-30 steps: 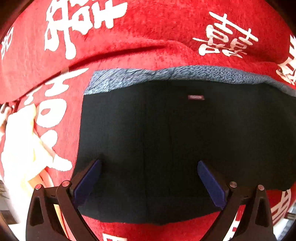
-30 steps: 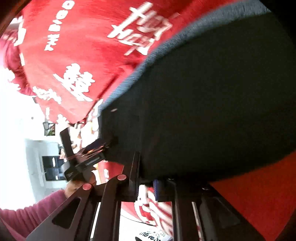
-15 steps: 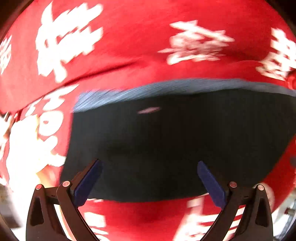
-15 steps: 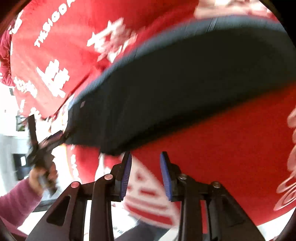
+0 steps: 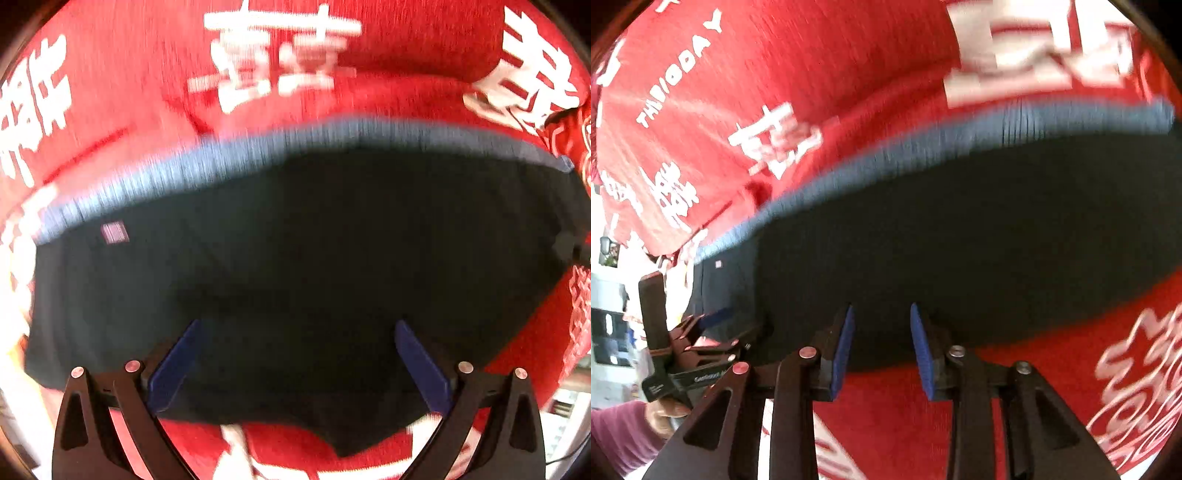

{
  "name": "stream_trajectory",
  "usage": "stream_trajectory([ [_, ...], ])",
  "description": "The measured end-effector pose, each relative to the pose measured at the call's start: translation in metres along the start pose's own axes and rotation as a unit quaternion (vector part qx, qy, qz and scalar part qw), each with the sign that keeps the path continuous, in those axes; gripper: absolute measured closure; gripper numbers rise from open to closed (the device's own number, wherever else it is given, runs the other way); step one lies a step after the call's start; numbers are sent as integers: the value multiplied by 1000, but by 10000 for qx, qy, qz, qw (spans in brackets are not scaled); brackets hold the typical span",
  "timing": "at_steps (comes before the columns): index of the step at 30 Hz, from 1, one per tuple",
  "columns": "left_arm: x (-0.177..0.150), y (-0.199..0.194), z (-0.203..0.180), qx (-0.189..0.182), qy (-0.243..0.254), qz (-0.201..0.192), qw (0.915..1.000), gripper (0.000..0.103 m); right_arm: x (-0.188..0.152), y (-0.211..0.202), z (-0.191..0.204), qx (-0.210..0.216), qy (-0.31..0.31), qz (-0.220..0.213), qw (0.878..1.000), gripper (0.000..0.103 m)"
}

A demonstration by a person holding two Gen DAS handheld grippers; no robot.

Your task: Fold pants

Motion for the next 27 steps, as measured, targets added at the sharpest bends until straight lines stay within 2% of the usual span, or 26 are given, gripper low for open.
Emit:
stream_trajectory([
  [2, 23, -5, -2, 60, -76, -208, 9997, 0, 26, -2, -2, -154, -124, -180, 9996, 67],
  [5, 60, 3, 1, 173, -569, -372, 9975, 0, 54, 11, -17, -473, 45, -114, 9988, 62],
  [8, 68, 25, 14, 500, -1052, -254, 9929, 0, 64, 25, -24, -665, 21, -27, 9978, 60],
  [11, 65, 34, 20, 152, -1442, -341, 9889, 0, 68, 33, -28, -714, -201, -40, 9972, 59],
  [14, 64, 31, 19, 234, -1300, -311, 9908, 0, 75, 32, -33, -462, -51, -60, 9989, 59],
  [18, 62, 20, 8, 737, -852, -224, 9934, 0, 73, 21, -47, 48, 754, -9, 9971, 57],
  [20, 57, 15, 1, 704, -782, -175, 9943, 0, 65, 15, -46, 230, 875, 24, 9959, 44],
  [27, 31, -10, -42, 318, -578, -219, 9976, 0, 25, -18, -53, 321, 915, 14, 9953, 41],
])
Point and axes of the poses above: each gripper's, at about its wrist camera, not at the fingertips, and y roughly the way its jaws point, z to its left, x to its top, the point moved 7 cm from there along y, roughly the way its jaws point, and after that the axes turned 7 degrees about z, right-handed, at the moved point
